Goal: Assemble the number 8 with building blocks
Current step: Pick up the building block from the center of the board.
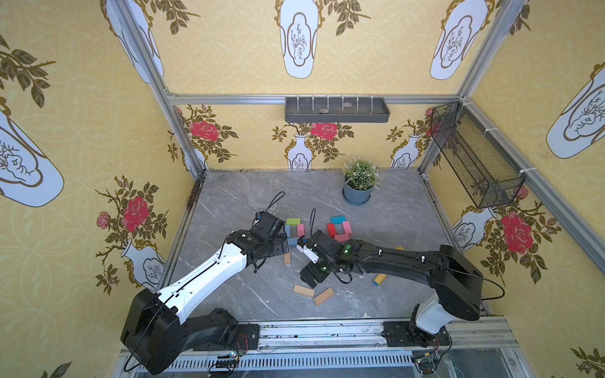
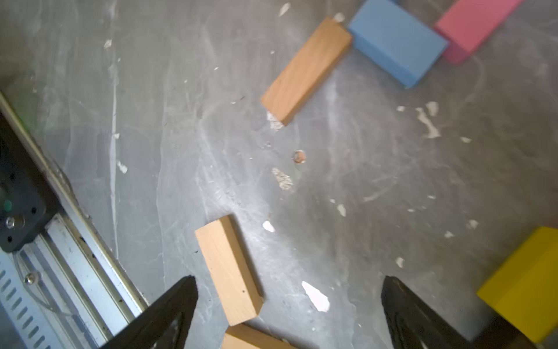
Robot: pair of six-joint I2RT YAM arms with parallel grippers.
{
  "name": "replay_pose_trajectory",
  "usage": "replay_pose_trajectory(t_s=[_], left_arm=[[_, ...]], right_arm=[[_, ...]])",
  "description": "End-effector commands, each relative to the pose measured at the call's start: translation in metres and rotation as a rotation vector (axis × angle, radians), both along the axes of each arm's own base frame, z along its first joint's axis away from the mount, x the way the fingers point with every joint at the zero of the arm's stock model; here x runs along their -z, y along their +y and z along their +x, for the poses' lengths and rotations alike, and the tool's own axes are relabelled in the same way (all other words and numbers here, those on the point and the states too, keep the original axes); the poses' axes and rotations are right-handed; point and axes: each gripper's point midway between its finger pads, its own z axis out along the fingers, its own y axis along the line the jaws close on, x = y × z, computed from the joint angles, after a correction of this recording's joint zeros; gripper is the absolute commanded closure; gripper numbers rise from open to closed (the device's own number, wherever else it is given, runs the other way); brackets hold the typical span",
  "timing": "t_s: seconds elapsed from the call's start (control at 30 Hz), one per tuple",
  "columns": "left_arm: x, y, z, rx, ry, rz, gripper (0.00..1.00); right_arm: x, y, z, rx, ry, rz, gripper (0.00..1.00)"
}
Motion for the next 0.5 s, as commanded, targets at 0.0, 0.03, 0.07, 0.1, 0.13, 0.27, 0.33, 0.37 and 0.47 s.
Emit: replay_pose_trajectory(t_s=[0.0,0.03,0.07,0.1,0.13,0.27,0.33,0.37,0.47], left_arm=[[0.003,0.009,-0.003,-0.011,0.002,0.023,0.07],[0.003,0.011,-0.004,-0.017,-0.001,0.022,0.07],[0.002,0.012,-0.004,-0.021,-0.005,0.020,0.07],[0.001,0.014,-0.004,-0.027,-0.011,0.019,0.07],[0.000,0.015,-0.004,-0.033,-0.015,0.020,0.07],[-0.004,0.023,-0.004,-0.059,-0.033,0.017,0.06],[-0.004,0.024,-0.005,-0.063,-0.037,0.013,0.06],[-0.004,0.025,-0.005,-0.064,-0.037,0.011,0.06],[-0.003,0.026,-0.005,-0.066,-0.035,0.011,0.05]], right_arm=[[0.011,0.005,-0.016,-0.110,-0.002,-0.044,0.03],[0.015,0.006,-0.019,-0.126,-0.004,-0.057,0.04],[0.018,0.008,-0.022,-0.139,-0.004,-0.064,0.05],[0.020,0.009,-0.025,-0.153,-0.001,-0.068,0.06],[0.022,0.010,-0.028,-0.165,0.006,-0.069,0.07],[0.033,0.011,-0.034,-0.188,0.027,-0.093,0.10],[0.038,0.012,-0.035,-0.193,0.034,-0.106,0.12],[0.040,0.012,-0.036,-0.197,0.038,-0.109,0.14],[0.043,0.014,-0.042,-0.213,0.050,-0.114,0.17]])
